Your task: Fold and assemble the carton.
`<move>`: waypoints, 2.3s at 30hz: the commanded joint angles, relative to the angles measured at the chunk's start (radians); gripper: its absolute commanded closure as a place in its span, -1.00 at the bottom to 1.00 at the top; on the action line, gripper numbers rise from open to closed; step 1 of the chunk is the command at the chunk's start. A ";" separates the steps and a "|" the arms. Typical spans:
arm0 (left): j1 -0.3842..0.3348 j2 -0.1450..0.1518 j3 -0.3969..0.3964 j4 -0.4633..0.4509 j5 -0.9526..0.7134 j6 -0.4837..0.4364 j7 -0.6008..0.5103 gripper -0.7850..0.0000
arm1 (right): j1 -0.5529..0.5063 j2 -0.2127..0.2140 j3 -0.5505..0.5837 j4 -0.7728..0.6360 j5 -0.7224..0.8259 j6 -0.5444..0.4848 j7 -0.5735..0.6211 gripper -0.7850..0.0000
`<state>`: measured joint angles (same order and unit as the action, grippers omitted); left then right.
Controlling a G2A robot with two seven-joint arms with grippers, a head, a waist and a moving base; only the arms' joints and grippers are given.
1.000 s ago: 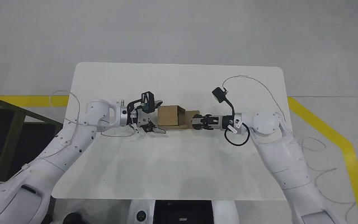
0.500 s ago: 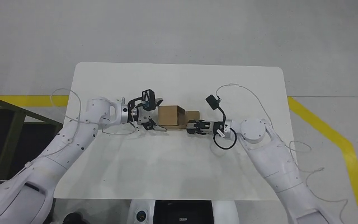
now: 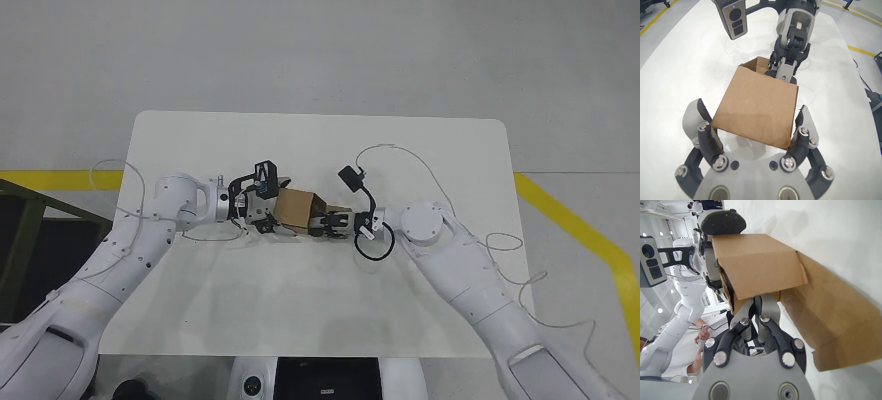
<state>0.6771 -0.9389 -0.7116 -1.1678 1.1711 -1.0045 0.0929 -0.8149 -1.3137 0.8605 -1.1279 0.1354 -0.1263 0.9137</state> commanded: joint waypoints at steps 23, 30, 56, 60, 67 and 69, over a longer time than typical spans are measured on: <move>0.013 -0.007 -0.045 0.001 -0.016 -0.008 -0.026 -1.00 | -0.051 0.065 0.174 -0.095 -0.064 0.049 0.081 1.00; 0.019 -0.008 -0.050 -0.002 -0.017 -0.008 -0.033 -1.00 | -0.019 0.043 0.109 -0.037 -0.057 0.030 0.044 1.00; 0.025 -0.006 -0.057 -0.008 -0.032 -0.008 -0.059 -1.00 | 0.091 -0.057 -0.064 0.139 0.066 -0.066 -0.002 1.00; 0.023 -0.006 -0.058 -0.003 -0.041 -0.008 -0.061 -1.00 | 0.089 -0.046 -0.035 0.126 0.057 -0.066 0.022 1.00; 0.015 -0.009 -0.059 0.009 -0.054 -0.008 -0.065 -1.00 | 0.018 0.003 0.066 0.009 0.010 -0.004 0.068 1.00; 0.012 -0.010 -0.059 0.011 -0.055 -0.008 -0.066 -1.00 | -0.015 0.019 0.104 -0.042 0.002 0.019 0.074 1.00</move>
<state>0.6905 -0.9481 -0.7706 -1.1571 1.1164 -1.0123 0.0272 -0.8140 -1.3019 0.9456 -1.1451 0.1400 -0.1179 0.9860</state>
